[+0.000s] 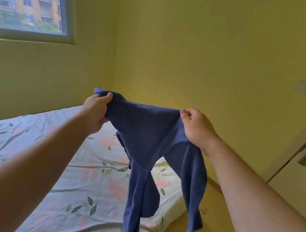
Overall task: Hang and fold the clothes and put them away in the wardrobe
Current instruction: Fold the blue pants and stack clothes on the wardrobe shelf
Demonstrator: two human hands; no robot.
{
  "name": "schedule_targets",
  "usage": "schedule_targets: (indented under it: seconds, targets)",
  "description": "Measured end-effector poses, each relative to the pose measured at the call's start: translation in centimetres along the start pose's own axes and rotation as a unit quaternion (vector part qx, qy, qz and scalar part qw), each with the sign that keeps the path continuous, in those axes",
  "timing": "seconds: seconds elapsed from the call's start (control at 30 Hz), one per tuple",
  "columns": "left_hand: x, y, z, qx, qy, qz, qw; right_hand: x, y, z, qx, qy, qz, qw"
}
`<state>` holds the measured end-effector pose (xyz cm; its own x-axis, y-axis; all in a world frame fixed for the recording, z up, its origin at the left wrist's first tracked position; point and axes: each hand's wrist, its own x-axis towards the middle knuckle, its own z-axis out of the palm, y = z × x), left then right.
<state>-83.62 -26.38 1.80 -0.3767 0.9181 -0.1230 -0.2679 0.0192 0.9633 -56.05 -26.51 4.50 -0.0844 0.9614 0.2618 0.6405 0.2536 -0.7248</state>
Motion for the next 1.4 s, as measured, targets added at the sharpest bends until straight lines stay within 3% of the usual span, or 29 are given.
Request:
schedule_targets:
  seconds: [0.07,0.13,0.2,0.27,0.37,0.43,0.53,0.7,0.77,0.87,0.97,1.07,1.13,1.23,1.4]
  targets:
    - [0.1,0.2,-0.1,-0.011,-0.002,-0.006,1.000,-0.5,-0.5,-0.2,0.030,-0.059,0.002,0.998]
    - [0.2,0.5,0.0,-0.037,-0.017,-0.028,0.999,-1.3,-0.7,-0.4,0.072,-0.228,0.047,0.970]
    - [-0.1,0.9,0.3,-0.074,-0.047,-0.061,0.994,-2.3,-0.8,-0.2,0.009,-0.406,0.093,0.909]
    - [-0.6,1.3,0.8,-0.116,-0.093,-0.082,0.985,-2.6,-0.3,0.7,-0.074,-0.462,0.107,0.877]
    - [-1.8,2.0,1.1,-0.144,-0.197,-0.092,0.965,-2.1,0.7,2.9,-0.130,-0.307,0.095,0.938]
    - [-2.7,2.5,1.0,-0.108,-0.248,-0.082,0.959,-1.8,1.0,4.1,-0.091,-0.191,0.090,0.973]
    - [-4.0,3.1,1.0,-0.049,-0.302,-0.045,0.951,-1.6,0.8,5.8,0.001,-0.153,0.035,0.988]
    - [-4.7,3.8,-0.1,-0.010,-0.300,0.000,0.954,-1.0,0.0,8.3,0.126,-0.164,0.063,0.976]
    - [-4.5,3.7,-0.8,-0.019,-0.282,0.000,0.959,-0.9,-0.6,8.4,0.203,-0.160,0.103,0.960]
    - [-4.0,3.4,-2.0,-0.056,-0.301,-0.011,0.952,-0.9,-1.7,7.7,0.340,-0.170,0.094,0.920]
    - [-3.6,3.3,-3.0,-0.069,-0.321,-0.026,0.944,-0.8,-2.6,7.1,0.386,-0.172,0.083,0.902]
    - [-2.9,3.0,-3.1,-0.038,-0.240,-0.031,0.970,-0.6,-3.3,7.0,0.405,-0.159,0.047,0.899]
    - [-2.8,2.8,-2.9,-0.009,-0.205,-0.020,0.978,-0.4,-3.8,7.1,0.377,-0.098,0.056,0.919]
    - [-3.3,2.6,-2.4,0.046,-0.225,-0.016,0.973,-0.2,-4.1,7.5,0.253,-0.034,0.021,0.967]
    - [-4.4,2.3,-1.4,0.210,-0.348,-0.006,0.914,-0.5,-3.7,7.7,0.118,-0.066,-0.060,0.989]
